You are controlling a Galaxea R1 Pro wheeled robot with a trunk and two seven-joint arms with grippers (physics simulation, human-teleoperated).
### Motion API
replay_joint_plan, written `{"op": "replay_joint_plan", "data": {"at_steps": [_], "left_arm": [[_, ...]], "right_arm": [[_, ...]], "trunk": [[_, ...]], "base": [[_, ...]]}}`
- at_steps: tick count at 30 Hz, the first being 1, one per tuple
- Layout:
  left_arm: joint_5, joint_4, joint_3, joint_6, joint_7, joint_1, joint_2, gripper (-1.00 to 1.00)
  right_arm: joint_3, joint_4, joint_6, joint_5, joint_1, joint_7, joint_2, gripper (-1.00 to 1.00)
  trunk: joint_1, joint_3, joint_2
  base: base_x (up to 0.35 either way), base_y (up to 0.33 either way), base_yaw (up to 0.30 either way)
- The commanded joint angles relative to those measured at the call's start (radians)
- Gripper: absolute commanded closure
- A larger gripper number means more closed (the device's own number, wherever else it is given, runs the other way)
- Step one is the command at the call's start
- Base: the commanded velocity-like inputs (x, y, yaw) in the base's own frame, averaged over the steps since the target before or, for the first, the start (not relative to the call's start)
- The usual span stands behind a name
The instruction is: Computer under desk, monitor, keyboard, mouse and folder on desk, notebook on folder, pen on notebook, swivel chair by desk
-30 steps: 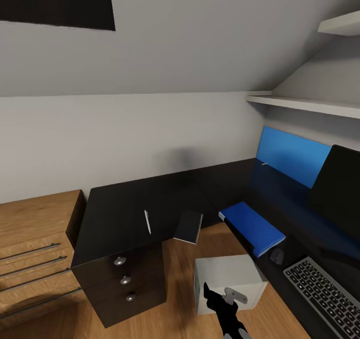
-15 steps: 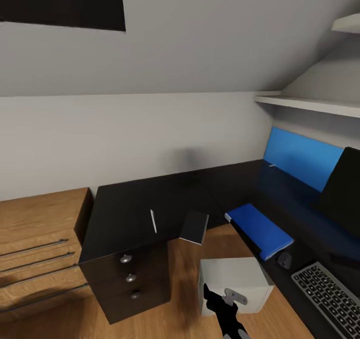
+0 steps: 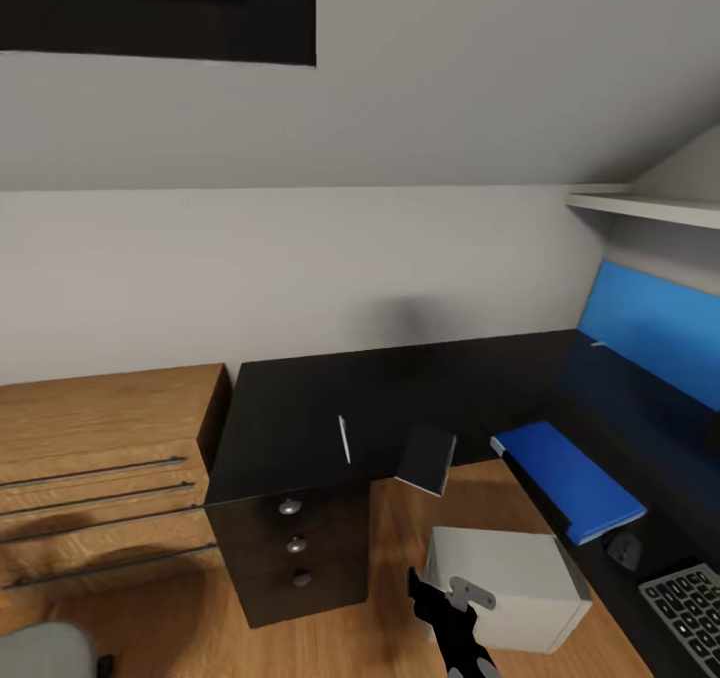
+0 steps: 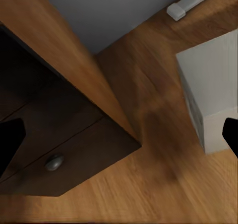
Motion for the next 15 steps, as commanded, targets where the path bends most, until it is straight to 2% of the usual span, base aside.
{"op": "replay_joint_plan", "data": {"at_steps": [1,6,15], "left_arm": [[-0.011,-0.002,0.000,-0.001,0.010,-0.001,-0.001,-1.00],[-0.011,-0.002,0.000,0.000,0.008,-0.001,-0.001,-1.00],[-0.015,-0.002,-0.002,-0.001,0.001,-0.001,-0.002,-1.00]], "right_arm": [[0.008,0.000,-0.005,-0.010,-0.001,-0.002,-0.001,-1.00],[0.008,0.000,-0.005,-0.009,-0.001,-0.001,-0.003,-1.00],[0.008,0.000,-0.005,-0.009,-0.001,-0.001,-0.006,-1.00]], "trunk": [[0.000,-0.001,-0.001],[0.000,-0.001,-0.001],[0.000,-0.001,-0.001]], "base": [[0.000,-0.007,0.163],[0.006,-0.078,0.075],[0.065,-0.092,0.013]]}}
